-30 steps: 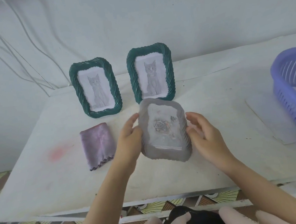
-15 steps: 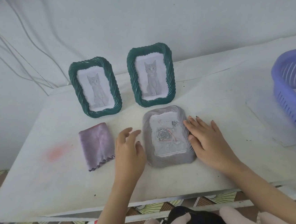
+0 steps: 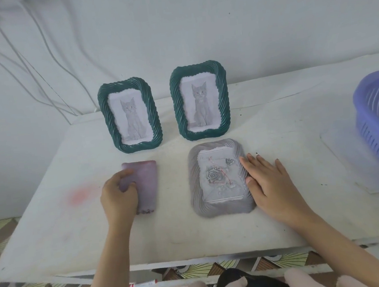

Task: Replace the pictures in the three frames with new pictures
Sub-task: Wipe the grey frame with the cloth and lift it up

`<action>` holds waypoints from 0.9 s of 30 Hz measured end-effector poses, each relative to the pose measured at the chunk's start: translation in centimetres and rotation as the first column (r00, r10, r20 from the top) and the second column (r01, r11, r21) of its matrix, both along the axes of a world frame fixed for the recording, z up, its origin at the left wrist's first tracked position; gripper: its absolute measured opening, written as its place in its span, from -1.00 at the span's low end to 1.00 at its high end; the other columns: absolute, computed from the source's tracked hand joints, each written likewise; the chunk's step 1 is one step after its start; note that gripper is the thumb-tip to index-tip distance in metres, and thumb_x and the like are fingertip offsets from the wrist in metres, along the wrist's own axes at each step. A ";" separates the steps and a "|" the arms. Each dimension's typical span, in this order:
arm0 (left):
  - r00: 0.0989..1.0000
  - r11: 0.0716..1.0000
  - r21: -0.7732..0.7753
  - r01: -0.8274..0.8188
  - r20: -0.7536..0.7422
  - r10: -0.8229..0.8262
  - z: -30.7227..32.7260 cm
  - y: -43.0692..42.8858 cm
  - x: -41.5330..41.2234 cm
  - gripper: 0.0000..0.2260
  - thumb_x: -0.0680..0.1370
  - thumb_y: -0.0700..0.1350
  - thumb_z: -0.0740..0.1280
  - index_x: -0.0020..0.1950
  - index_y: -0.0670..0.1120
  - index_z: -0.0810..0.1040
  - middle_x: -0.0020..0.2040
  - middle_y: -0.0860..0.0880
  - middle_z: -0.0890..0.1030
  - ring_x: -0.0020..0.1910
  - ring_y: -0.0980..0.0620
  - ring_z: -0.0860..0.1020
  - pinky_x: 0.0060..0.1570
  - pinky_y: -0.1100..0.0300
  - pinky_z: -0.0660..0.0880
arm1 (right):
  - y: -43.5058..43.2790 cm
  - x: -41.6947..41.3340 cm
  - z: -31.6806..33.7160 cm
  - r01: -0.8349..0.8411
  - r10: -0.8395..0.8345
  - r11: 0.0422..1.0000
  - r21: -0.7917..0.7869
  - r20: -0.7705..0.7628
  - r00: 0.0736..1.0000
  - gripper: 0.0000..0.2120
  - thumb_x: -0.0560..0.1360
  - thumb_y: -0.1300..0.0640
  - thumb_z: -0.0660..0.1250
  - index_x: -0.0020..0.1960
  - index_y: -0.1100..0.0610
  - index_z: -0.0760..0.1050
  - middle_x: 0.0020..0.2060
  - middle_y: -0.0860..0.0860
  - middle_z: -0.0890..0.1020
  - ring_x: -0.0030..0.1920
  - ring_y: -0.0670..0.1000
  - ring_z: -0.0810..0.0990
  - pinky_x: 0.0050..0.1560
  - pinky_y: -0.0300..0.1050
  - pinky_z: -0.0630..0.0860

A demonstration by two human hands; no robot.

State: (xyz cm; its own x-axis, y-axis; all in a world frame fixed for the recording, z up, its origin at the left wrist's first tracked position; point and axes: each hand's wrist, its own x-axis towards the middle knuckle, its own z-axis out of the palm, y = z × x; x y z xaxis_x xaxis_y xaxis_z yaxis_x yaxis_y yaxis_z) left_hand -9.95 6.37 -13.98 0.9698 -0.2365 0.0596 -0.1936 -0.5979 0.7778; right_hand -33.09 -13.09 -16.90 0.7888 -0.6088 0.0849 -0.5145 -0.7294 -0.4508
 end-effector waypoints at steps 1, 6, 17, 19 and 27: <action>1.000 0.999 -0.045 -0.004 -0.021 0.003 0.2 0.0 0.0 -0.67 0.43 -0.33 0.19 -0.01 0.03 0.59 -0.05 -0.14 0.62 -0.06 -0.16 0.53 -0.14 0.14 0.39 | 0.0 0.0 -0.1 0.000 0.000 1.000 -0.003 0.000 1.000 -0.34 0.41 -0.15 -0.29 0.49 -0.05 0.05 0.48 -0.05 0.17 0.50 -0.07 0.03 0.47 -0.01 -0.19; 0.965 0.971 -0.240 0.008 -0.252 -0.070 2.0 -0.4 -0.9 -0.67 0.45 -0.39 0.23 -0.02 0.00 0.62 -0.22 -0.02 0.60 -0.24 0.02 0.50 -0.26 0.27 0.41 | 0.0 -0.1 0.0 0.003 -0.003 1.000 0.003 0.006 1.000 -0.34 0.42 -0.15 -0.28 0.49 -0.06 0.06 0.48 -0.06 0.17 0.50 -0.08 0.04 0.47 -0.01 -0.18; 0.741 0.748 -0.653 0.121 -0.442 -0.506 3.7 -4.6 -5.0 -0.69 0.48 -0.41 0.24 0.10 -0.13 0.60 -0.03 -0.06 0.68 -0.07 0.03 0.63 -0.17 0.27 0.54 | 0.2 -0.1 0.6 0.017 -0.019 0.998 0.057 0.019 1.000 -0.49 0.54 -0.01 -0.10 0.48 -0.05 0.11 0.49 -0.02 0.17 0.50 -0.07 0.05 0.46 -0.04 -0.20; 0.771 0.810 -0.525 0.260 -0.392 -0.502 2.6 -5.7 -6.4 -0.71 0.49 -0.37 0.28 0.16 -0.14 0.58 -0.03 -0.05 0.66 -0.10 0.10 0.59 -0.18 0.37 0.51 | 0.1 0.0 0.7 0.021 -0.023 0.997 0.072 0.022 0.999 -0.49 0.53 0.01 -0.11 0.48 -0.06 0.11 0.49 0.00 0.17 0.50 -0.06 0.05 0.46 -0.04 -0.19; 0.734 0.747 0.089 0.658 0.145 -0.664 -0.8 -4.9 -8.4 -0.40 0.42 0.11 0.30 0.42 -0.03 0.31 0.38 0.03 0.39 0.40 -0.01 0.27 0.38 0.21 0.11 | 1.6 0.6 1.6 -0.004 -0.008 0.995 0.099 0.116 0.993 -0.44 0.47 0.02 -0.12 0.47 -0.06 0.11 0.47 0.00 0.22 0.49 -0.03 0.08 0.45 0.01 -0.16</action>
